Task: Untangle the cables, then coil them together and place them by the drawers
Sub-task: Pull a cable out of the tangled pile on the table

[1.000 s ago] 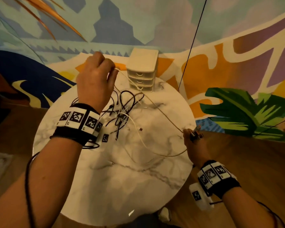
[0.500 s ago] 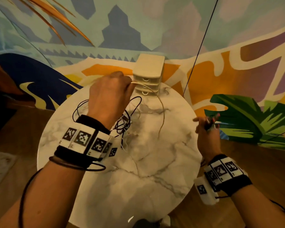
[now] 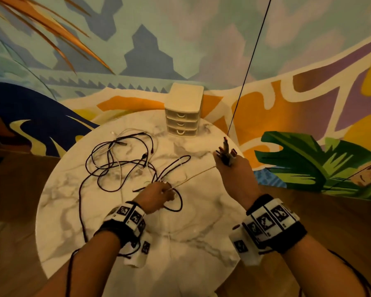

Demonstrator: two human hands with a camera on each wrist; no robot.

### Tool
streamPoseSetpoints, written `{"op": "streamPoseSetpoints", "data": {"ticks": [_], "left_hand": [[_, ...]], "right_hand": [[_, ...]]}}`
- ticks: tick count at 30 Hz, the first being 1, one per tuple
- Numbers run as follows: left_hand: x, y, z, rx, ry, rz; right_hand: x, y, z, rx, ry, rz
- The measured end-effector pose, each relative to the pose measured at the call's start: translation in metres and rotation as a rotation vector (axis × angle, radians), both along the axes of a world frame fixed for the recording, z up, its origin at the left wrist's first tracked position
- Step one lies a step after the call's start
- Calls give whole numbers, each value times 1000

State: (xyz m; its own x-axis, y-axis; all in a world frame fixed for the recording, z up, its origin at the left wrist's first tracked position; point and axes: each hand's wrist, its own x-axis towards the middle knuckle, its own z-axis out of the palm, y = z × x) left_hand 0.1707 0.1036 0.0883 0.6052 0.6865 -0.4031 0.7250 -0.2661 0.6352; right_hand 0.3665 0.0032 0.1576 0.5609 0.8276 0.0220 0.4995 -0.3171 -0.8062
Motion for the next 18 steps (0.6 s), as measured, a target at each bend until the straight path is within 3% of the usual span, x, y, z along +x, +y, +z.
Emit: {"op": "streamPoseSetpoints", "data": {"ticks": [2, 5, 7, 11, 16, 18], "left_hand": [[-10, 18, 3, 104, -76, 128], [-15, 41, 44, 439, -358, 381], [-13, 43, 66, 528, -383, 314], [-11, 25, 66, 436, -37, 10], [-2, 14, 81, 291, -237, 38], [7, 4, 88, 310, -254, 12]], "right_hand": [[8, -5, -2, 80, 80, -72], [18, -11, -8, 136, 136, -130], [24, -13, -19, 83, 125, -144], [39, -22, -43, -105, 135, -168], [66, -40, -69, -315, 119, -182], [70, -42, -68, -281, 45, -248]]}}
